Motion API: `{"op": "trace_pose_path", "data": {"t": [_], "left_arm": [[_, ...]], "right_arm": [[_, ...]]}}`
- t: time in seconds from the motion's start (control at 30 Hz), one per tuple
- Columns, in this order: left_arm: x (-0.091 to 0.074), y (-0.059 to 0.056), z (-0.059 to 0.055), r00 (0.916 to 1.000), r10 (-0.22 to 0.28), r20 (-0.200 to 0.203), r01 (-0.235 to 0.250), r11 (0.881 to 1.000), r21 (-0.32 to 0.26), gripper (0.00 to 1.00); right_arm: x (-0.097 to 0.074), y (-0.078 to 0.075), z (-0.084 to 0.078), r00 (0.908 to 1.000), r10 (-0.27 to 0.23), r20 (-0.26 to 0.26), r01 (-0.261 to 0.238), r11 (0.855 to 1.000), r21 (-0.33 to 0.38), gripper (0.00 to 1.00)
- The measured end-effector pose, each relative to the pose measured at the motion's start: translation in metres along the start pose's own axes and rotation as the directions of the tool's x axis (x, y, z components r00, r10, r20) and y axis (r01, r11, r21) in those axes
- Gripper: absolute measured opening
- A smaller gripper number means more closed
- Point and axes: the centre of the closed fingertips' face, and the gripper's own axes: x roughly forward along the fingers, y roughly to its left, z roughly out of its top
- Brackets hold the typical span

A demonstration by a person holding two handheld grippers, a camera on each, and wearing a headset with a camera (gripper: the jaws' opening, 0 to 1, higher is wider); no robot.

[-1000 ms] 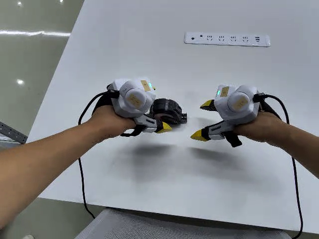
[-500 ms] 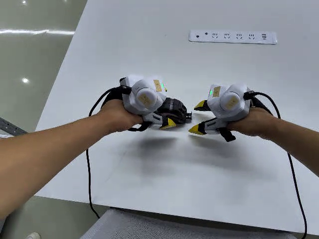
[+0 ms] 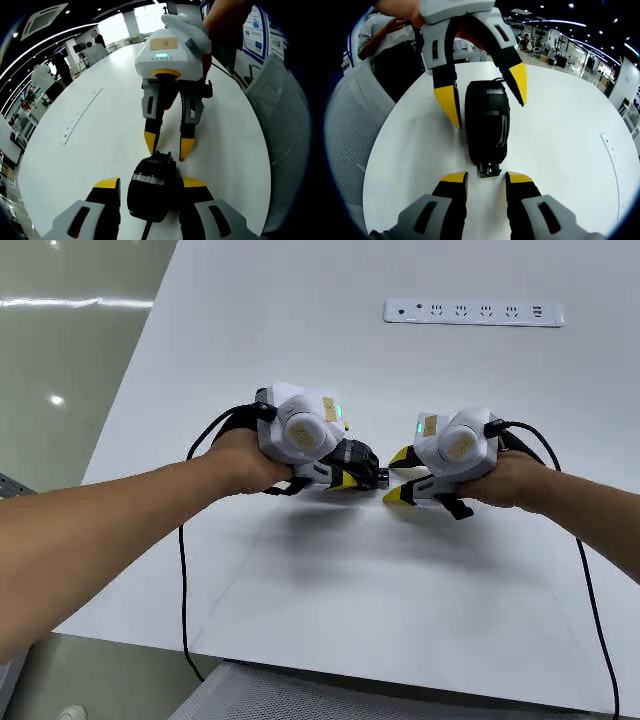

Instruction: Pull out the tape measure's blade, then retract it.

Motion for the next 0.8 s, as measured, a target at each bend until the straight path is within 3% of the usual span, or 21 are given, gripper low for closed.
{"op": "trace_pose_path", "data": {"t": [0.37, 0.8], "left_arm": [[0.0018, -0.0017, -0.0012, 0.9998, -0.019, -0.009, 0.019, 1.0, 0.014, 0.34], [0.0012, -0.0034, -0.0005, 0.9988, -0.047, -0.015, 0.047, 0.998, 0.041, 0.32]], "right_arm": [[0.0042, -0.0012, 0.0057, 0.9999, 0.015, -0.004, -0.016, 0.999, -0.046, 0.16], [0.0039, -0.0014, 0.0046, 0.9993, 0.033, -0.015, -0.034, 0.996, -0.078, 0.13]]}}
